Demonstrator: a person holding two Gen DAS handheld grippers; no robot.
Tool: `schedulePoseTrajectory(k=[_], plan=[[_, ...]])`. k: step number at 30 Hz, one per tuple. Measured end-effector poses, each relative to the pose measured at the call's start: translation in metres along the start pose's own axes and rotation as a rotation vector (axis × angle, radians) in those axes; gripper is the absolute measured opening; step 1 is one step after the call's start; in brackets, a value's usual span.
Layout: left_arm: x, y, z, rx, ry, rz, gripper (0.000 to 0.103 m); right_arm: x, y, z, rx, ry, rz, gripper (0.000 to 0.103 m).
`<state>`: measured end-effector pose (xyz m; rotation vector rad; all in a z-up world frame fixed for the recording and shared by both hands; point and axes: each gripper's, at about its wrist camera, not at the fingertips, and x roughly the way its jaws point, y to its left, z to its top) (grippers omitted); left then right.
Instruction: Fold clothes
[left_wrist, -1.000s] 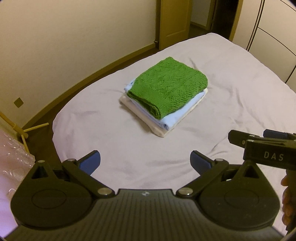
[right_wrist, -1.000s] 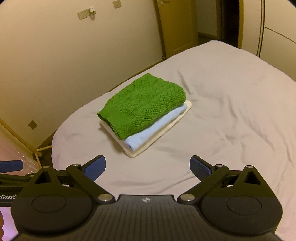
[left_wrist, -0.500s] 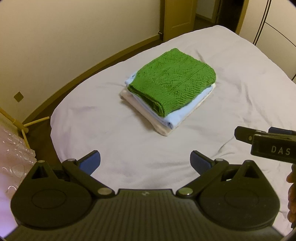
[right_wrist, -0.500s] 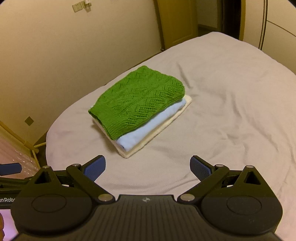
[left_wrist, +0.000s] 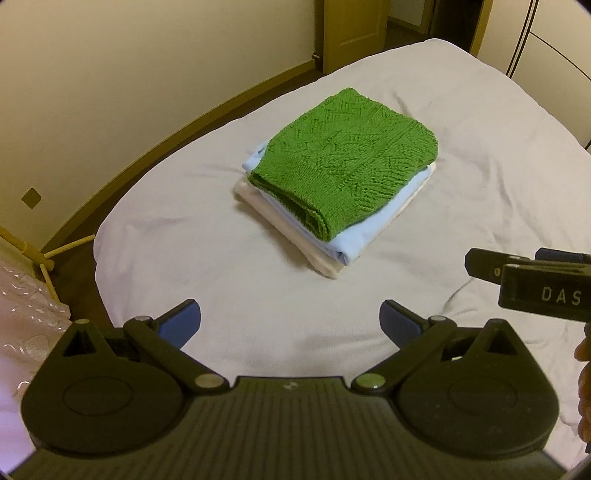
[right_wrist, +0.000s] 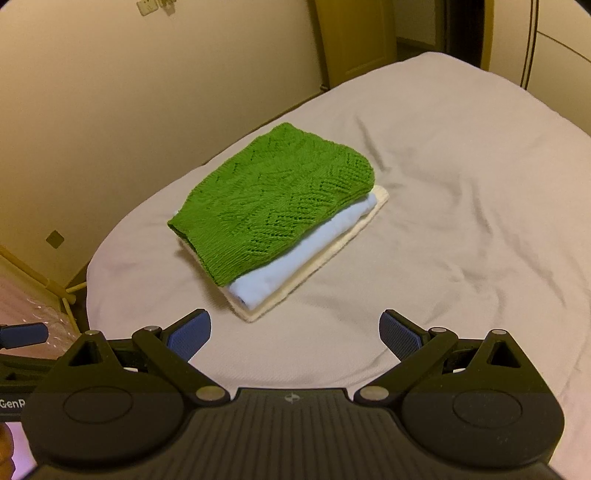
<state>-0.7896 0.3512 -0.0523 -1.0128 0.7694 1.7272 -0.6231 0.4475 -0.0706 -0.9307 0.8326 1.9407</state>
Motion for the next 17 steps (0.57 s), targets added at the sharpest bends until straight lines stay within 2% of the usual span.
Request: schedulePoseTrajectory(k=[8, 13, 17], plan=[[0.013, 0.000, 0.009, 0.001, 0.017, -0.010, 0.102, 0.012, -0.006, 0.008, 0.015, 0.014, -0.013, 0.100], [0.018, 0.001, 0.012, -0.008, -0.009, -0.013, 0.102, 0.014, -0.007, 0.012, 0.021, 0.016, -0.024, 0.100], [0.018, 0.001, 0.016, -0.008, 0.001, -0.007, 0.102, 0.011, -0.007, 0.013, 0.023, 0.009, -0.027, 0.100]])
